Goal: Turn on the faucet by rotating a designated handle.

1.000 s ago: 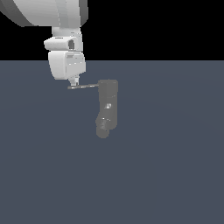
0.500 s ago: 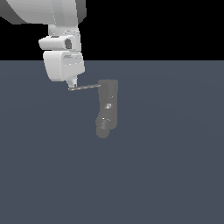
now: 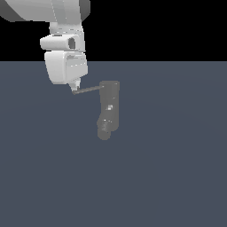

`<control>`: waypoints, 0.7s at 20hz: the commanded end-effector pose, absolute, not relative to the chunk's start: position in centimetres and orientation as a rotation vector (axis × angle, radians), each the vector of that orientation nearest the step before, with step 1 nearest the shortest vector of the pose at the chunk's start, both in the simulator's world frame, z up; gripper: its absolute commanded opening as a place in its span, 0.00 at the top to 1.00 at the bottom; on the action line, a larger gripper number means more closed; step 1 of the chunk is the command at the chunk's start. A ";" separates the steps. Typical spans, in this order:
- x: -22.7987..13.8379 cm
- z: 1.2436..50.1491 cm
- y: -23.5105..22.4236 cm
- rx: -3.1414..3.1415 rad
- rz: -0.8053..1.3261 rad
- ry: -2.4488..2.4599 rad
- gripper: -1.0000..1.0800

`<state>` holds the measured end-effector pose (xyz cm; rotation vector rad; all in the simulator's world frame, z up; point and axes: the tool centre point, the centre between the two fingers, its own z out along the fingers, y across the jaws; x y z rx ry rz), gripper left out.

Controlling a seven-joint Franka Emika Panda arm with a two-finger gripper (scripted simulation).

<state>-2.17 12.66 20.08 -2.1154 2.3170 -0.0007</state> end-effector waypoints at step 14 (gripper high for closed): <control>-6.0 20.1 9.2 -2.113 -0.001 2.325 1.00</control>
